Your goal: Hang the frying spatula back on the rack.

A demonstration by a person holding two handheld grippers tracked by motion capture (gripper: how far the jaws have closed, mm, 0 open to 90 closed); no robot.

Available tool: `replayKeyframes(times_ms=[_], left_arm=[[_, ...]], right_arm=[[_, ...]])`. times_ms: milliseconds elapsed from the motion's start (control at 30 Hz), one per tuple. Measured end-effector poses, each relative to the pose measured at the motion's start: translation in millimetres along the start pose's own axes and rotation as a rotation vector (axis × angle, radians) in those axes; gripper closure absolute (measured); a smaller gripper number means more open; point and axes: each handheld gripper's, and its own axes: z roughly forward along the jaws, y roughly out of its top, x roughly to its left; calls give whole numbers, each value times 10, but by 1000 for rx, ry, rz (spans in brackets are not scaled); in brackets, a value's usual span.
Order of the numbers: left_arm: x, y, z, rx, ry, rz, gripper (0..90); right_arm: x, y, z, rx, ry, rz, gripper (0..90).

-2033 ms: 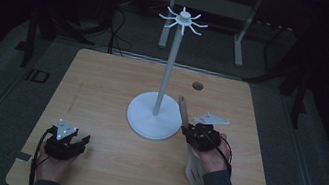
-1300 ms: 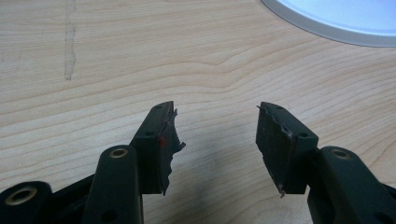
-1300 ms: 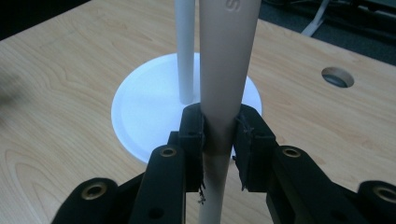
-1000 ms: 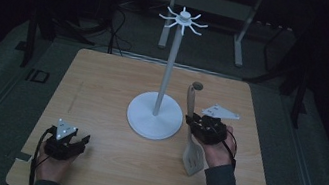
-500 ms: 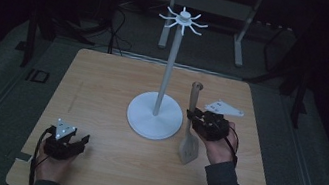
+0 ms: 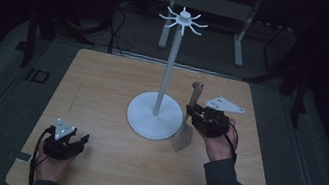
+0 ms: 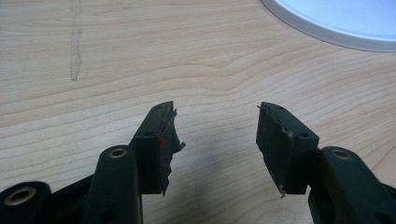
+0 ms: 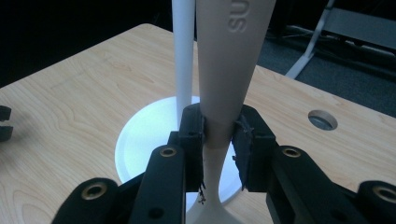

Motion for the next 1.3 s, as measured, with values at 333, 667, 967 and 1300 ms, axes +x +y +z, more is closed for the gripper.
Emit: replayKeyframes(times_ms=[333,667,967,1300], left_arm=[[11,1,-7,-3,8,-7,449],[13,2,-7,-2,8,-11,444],[17,4,-4,4,9,-14,432],[20,2,-10,0,13,-15,434]], right_arm=[[18,38,18,-21,1,-1,741],[4,94,-17,-41,-4,-6,741],[-5,159,-32,-61,-3,-3,741],[16,236,-22,-78,0,-1,741]])
